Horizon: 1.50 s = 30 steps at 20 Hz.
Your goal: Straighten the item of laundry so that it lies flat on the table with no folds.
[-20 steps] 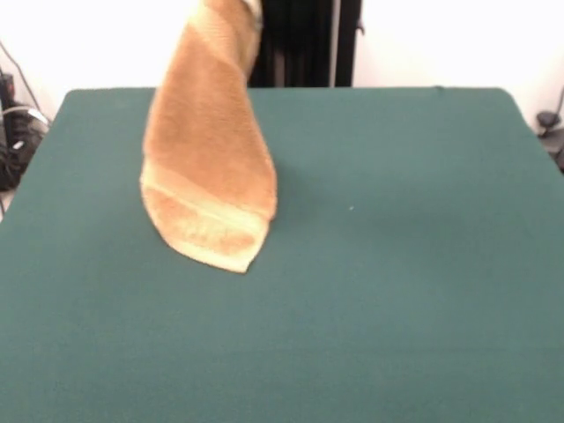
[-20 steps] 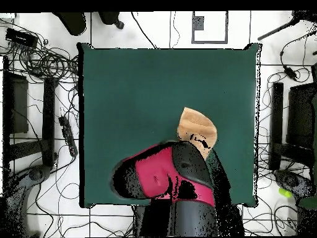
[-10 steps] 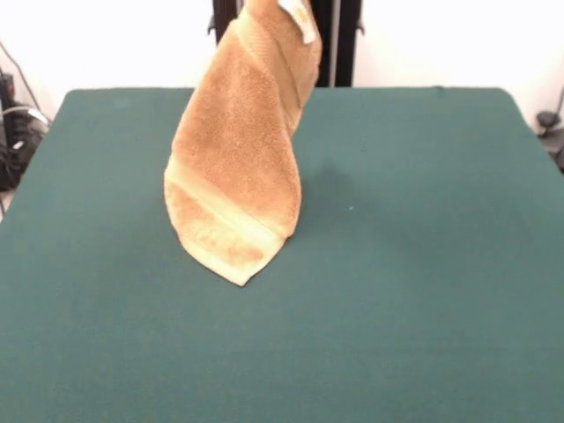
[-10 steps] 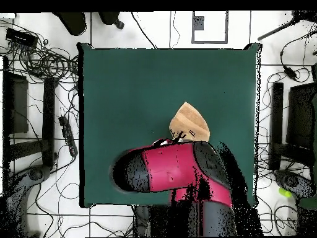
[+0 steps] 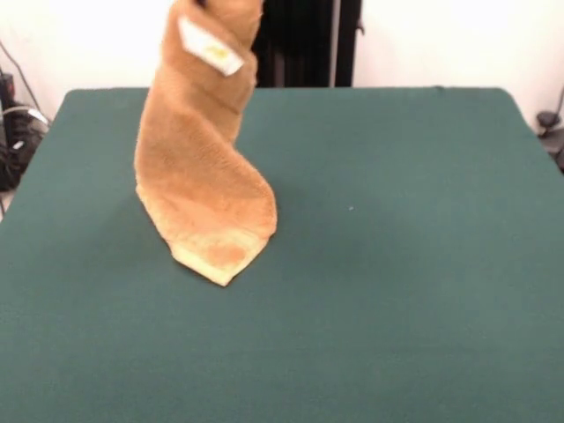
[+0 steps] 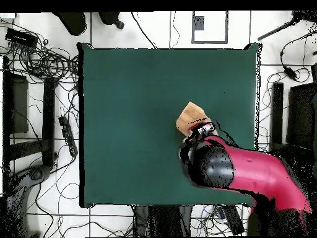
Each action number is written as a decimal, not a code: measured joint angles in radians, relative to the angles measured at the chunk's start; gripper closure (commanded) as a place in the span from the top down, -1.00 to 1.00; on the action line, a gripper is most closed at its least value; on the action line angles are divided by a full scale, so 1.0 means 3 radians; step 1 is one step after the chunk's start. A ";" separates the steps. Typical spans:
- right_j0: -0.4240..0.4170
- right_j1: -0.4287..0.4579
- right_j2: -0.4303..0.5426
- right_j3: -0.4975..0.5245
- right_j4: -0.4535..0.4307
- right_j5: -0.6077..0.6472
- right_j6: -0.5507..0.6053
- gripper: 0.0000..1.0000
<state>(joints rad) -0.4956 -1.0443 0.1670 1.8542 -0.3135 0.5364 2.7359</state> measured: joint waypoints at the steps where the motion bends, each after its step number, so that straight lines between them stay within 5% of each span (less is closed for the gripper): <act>1: -0.0123 0.0022 0.0066 0.0046 -0.0019 -0.0146 0.0000 -1.00; 8: -0.0614 0.0123 0.0362 0.0072 -0.0682 -0.0339 -0.0242 -1.00; 15: -0.1665 0.0420 0.0999 -0.0145 -0.1042 0.0173 -0.1522 -1.00; 16: -0.1907 0.0558 0.1133 -0.0305 -0.1064 0.0382 -0.1985 -1.00; 25: -0.2240 0.1199 0.1401 -0.1161 -0.1084 0.1002 -0.3553 -1.00; 30: -0.2154 0.1395 0.1417 -0.1498 -0.1086 0.1057 -0.3907 -1.00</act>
<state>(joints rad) -1.1419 -0.6257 0.5920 1.4050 -0.6392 0.8535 1.5637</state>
